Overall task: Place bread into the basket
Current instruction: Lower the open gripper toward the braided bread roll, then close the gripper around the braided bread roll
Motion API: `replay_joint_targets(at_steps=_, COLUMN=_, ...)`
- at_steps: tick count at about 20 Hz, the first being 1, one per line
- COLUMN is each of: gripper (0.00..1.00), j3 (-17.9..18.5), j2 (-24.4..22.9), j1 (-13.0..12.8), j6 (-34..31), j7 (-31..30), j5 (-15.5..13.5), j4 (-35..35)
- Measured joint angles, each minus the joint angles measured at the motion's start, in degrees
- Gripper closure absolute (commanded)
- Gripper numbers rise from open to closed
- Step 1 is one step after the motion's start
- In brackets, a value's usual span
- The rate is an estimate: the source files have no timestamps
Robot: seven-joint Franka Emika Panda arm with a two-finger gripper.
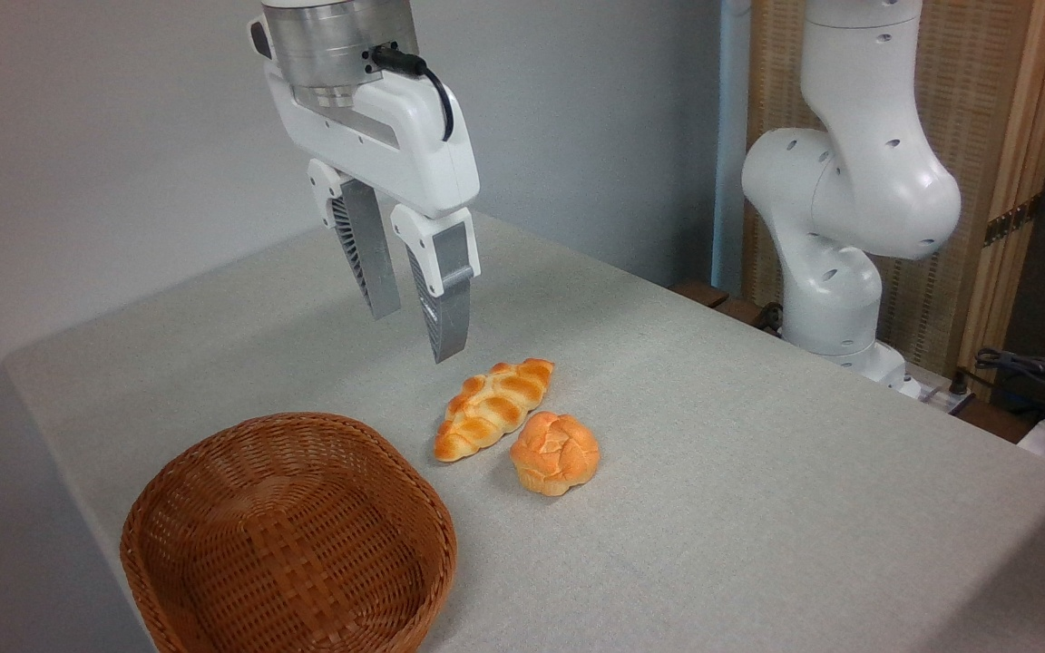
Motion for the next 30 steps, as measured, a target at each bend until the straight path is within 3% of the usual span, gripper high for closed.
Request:
replay_joint_targets(at_steps=2, gripper=0.00, j3=-0.06, j2=-0.56, j1=0.00, j6=0.08, j7=0.00, j5=0.00, j4=-1.10)
replay_joint_targets(at_steps=6, gripper=0.00, j3=-0.50, j2=-6.03, j1=0.00, j6=2.00, j7=0.00, j5=0.00, j4=-10.13)
replay_joint_targets(at_steps=14, gripper=0.00, j3=-0.67, j2=-7.75, j1=-0.39, j6=2.79, j7=0.02, j5=-0.05, j4=-12.57)
replay_joint_targets(at_steps=18, gripper=0.00, j3=-1.21, j2=-9.54, j1=-2.99, j6=8.15, j7=-0.18, j5=-0.15, j4=-18.98)
replay_joint_targets(at_steps=24, gripper=0.00, j3=-1.29, j2=-16.89, j1=-5.63, j6=11.83, j7=-3.64, j5=-4.04, j4=-33.61)
replay_joint_targets(at_steps=30, gripper=0.00, j3=-1.34, j2=-16.77, j1=-10.03, j6=21.17, j7=-10.23, j5=-4.10, j4=-41.38)
